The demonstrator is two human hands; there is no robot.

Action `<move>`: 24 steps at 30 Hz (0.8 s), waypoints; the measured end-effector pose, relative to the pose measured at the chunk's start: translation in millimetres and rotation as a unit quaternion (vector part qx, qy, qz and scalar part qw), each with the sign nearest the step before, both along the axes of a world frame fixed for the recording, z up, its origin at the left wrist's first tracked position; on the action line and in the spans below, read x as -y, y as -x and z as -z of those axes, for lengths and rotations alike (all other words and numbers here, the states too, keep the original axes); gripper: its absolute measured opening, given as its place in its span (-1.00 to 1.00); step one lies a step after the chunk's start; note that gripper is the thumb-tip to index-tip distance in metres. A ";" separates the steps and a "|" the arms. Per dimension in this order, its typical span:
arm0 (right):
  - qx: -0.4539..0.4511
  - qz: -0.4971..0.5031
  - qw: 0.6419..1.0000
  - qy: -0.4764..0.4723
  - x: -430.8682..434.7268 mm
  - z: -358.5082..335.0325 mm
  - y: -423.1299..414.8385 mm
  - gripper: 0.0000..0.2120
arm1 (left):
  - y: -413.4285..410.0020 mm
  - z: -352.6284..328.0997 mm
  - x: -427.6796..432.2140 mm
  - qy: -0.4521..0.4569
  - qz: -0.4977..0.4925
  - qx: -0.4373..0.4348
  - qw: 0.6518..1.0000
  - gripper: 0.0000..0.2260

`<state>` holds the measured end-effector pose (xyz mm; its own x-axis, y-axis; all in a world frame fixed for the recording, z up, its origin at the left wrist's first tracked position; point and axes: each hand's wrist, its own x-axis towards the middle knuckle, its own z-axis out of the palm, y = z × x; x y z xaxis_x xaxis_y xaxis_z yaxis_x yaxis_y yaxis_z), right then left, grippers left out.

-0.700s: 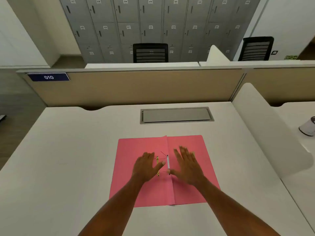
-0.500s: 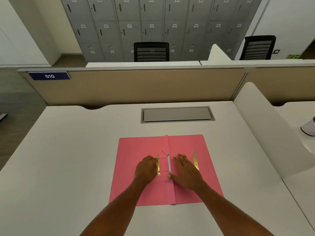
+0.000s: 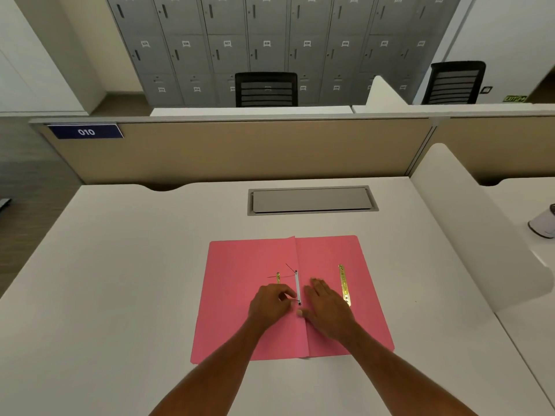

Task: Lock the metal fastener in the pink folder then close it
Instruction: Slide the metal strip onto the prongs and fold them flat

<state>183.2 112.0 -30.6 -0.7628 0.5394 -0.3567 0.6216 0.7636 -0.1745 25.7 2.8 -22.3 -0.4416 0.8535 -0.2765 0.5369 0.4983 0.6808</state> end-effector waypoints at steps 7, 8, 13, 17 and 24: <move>-0.036 -0.001 0.999 0.016 1.4 4.3 -4.2 -0.36 | -12.5 9.0 -10.1 -0.037 -0.035 0.088 0.995 -0.84; -0.042 0.000 0.999 0.011 2.0 3.6 -6.2 -0.42 | -14.4 10.3 -11.3 -0.038 -0.036 0.095 0.994 -0.84; -0.074 0.071 0.992 -0.079 -5.1 -2.5 -23.5 -0.67 | -22.6 16.8 -13.9 -0.048 -0.059 0.139 0.987 -0.82; -0.068 0.197 0.974 -0.094 -21.4 -8.4 -43.3 -0.70 | -24.3 21.0 -13.2 -0.052 -0.080 0.159 0.983 -0.82; -0.057 0.273 0.958 -0.064 -35.8 -6.2 -53.0 -0.80 | -24.8 16.0 -14.9 -0.034 -0.108 0.227 0.967 -0.73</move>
